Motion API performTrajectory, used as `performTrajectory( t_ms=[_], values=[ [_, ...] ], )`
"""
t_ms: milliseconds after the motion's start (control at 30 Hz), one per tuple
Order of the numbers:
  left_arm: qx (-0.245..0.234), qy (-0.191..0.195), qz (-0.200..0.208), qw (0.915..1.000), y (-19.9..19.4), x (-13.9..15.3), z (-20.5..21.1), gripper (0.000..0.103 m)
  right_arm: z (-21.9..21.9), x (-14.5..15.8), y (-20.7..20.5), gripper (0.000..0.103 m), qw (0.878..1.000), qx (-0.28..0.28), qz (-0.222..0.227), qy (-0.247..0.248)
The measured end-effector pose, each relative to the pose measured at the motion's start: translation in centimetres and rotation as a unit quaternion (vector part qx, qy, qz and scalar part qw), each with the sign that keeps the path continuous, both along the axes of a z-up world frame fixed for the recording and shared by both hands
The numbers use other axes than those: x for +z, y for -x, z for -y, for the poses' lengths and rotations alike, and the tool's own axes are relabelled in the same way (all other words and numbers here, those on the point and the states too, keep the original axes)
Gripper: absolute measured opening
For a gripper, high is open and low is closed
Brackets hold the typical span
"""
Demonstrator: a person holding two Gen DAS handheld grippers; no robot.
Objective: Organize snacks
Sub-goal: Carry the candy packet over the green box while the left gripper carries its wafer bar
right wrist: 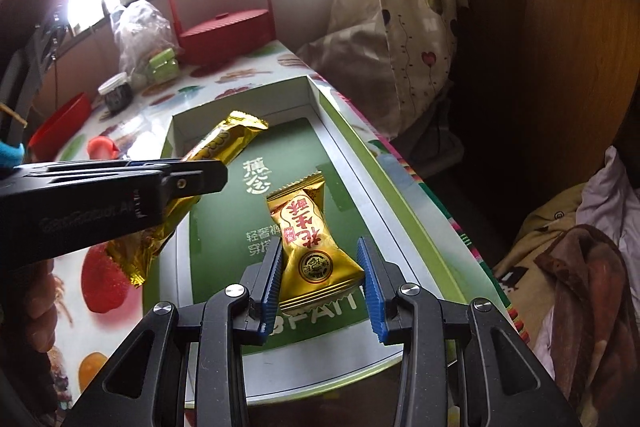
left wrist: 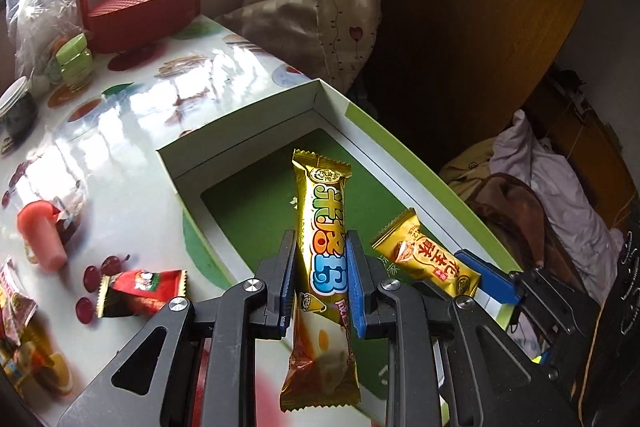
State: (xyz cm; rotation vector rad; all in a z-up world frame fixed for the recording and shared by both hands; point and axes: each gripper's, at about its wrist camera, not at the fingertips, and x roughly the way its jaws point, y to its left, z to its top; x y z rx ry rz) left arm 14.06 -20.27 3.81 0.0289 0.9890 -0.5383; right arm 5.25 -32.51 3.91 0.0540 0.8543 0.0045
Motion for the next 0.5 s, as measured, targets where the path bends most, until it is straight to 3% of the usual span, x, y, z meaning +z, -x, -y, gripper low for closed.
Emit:
performTrajectory(
  t_ms=[500],
  values=[
    [-0.001,-0.005,-0.014,0.9999,-0.3,-1.3,0.8,0.024,0.3,-0.6,-0.5,0.036,1.0,0.0,0.0,0.01]
  ],
)
